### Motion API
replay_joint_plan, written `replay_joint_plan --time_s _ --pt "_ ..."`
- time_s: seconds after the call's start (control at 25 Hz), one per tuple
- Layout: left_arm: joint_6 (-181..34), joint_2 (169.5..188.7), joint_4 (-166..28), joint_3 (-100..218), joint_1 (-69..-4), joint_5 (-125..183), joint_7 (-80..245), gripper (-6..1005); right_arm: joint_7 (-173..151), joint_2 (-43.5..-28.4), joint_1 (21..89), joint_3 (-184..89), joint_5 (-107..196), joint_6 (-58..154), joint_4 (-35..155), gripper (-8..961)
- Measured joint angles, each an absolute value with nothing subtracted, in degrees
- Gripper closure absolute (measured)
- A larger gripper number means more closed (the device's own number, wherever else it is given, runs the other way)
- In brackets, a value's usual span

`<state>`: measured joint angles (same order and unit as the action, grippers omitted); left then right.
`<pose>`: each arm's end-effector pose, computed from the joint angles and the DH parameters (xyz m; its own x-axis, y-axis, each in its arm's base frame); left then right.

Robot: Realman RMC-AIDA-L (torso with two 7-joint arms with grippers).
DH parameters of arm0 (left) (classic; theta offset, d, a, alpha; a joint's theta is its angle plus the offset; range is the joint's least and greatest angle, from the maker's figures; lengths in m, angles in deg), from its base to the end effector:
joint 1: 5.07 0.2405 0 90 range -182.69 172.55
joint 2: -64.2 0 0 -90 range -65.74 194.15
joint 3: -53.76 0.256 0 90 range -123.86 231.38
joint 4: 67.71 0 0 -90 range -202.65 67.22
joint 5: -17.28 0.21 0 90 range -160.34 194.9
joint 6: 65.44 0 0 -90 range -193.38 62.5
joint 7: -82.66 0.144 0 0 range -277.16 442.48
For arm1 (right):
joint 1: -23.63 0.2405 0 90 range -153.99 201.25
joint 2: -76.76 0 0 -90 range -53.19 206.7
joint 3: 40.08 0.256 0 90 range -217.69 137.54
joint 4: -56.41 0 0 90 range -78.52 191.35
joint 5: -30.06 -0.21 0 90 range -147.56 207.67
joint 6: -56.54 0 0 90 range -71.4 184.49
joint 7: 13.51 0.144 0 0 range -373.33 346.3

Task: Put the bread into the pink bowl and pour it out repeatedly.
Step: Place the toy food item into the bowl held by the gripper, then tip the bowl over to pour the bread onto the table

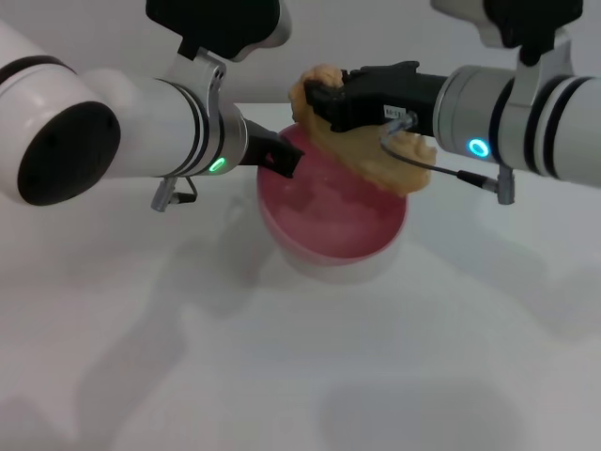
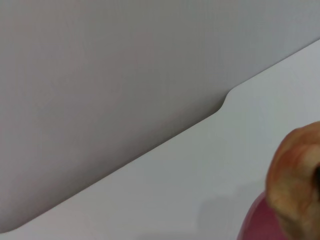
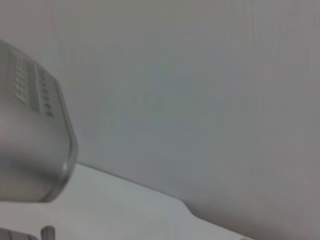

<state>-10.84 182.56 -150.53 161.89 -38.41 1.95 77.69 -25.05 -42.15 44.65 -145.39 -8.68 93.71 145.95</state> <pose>-0.1125 0.3775 -0.0537 0.8294 0.5347 0.1619 0.4866 -0.5490 -0.6795 0.0974 0.3570 -0.0382 0.7608 -0.4194 -0.4952 -0.6400 -0.6112 -0.4657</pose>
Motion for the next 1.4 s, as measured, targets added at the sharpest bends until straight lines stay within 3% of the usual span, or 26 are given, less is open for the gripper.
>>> replay_joint_plan --time_s 0.52,0.64,1.04,1.4 --pt "-10.7 182.5 -150.9 162.02 -38.47 1.56 77.74 948 -26.33 -42.18 44.34 -146.4 -8.71 88.79 144.22 549" --pt "-10.87 182.48 -150.65 162.08 -38.54 1.77 78.3 948 -27.39 -42.19 43.27 -146.06 -6.93 87.3 146.01 301" --pt "-11.01 182.51 -152.36 163.45 -38.74 3.48 86.91 947 -32.87 -42.51 26.32 -143.21 7.63 64.19 152.2 302" --pt "-13.34 182.94 -152.45 169.57 -40.54 11.83 87.74 947 -31.39 -42.53 19.82 -141.66 5.64 64.8 149.51 301"
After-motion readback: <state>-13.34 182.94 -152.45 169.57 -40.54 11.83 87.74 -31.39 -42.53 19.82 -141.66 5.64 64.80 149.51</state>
